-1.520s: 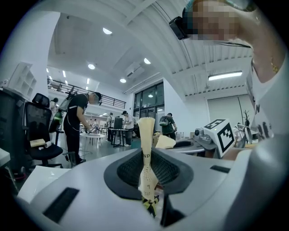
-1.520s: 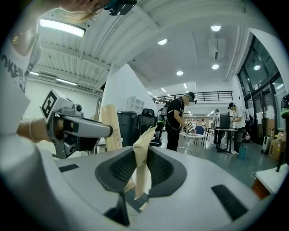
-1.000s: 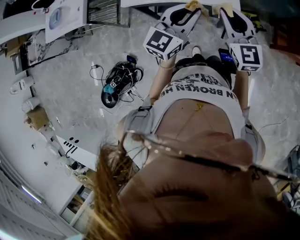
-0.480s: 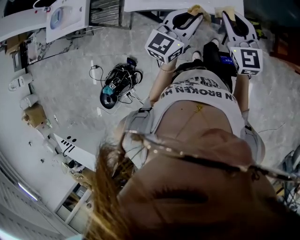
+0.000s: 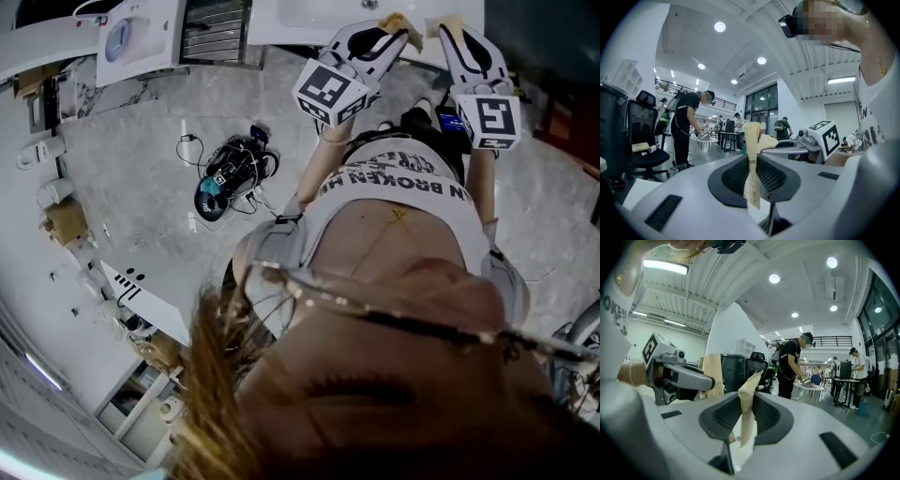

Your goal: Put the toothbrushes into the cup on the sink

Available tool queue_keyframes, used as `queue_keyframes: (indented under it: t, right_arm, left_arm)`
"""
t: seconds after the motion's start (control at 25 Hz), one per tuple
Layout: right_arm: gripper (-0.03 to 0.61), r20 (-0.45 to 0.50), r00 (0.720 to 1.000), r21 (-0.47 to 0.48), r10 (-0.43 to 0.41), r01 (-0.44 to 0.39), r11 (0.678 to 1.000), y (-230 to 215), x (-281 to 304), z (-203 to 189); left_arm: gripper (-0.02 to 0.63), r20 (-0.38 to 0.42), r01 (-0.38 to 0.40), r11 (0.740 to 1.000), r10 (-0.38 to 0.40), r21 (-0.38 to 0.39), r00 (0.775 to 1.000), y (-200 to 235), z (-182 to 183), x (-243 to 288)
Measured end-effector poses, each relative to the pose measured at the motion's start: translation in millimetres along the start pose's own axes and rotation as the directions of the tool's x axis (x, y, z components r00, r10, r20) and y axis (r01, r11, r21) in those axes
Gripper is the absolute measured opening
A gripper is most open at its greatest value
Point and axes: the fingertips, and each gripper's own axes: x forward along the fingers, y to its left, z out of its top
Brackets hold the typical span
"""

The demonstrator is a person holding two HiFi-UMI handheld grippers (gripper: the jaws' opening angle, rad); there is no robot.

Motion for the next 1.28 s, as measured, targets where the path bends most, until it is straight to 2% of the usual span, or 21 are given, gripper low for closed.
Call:
queue_keyframes:
  t: [0.48, 0.92, 1.12, 1.28]
  right_arm:
    - [0.078, 0.008, 0.999, 0.002, 0.035, -0.035, 0.999, -75, 19, -7]
    - [0.078, 0.007, 0.997, -0.009, 0.072, -0.071, 0.997, -84, 25, -24]
    - [0.078, 0.004, 0.999, 0.002, 0.043, -0.043, 0.999, -86, 22, -28]
    - [0.078, -0.005, 1.000, 0.022, -0.022, 0.022, 1.000, -88, 22, -36]
  left_arm:
    - [0.061, -0.015, -0.041, 0.999, 0.042, 0.016, 0.999, 15, 12, 73]
    - [0.061, -0.017, -0.101, 0.995, 0.101, 0.015, 0.995, 21, -1, 82]
    - [0.061, -0.019, -0.089, 0.996, 0.089, 0.006, 0.996, 26, -4, 84]
    - [0.061, -0.028, -0.036, 0.999, 0.036, 0.007, 0.999, 36, -11, 90]
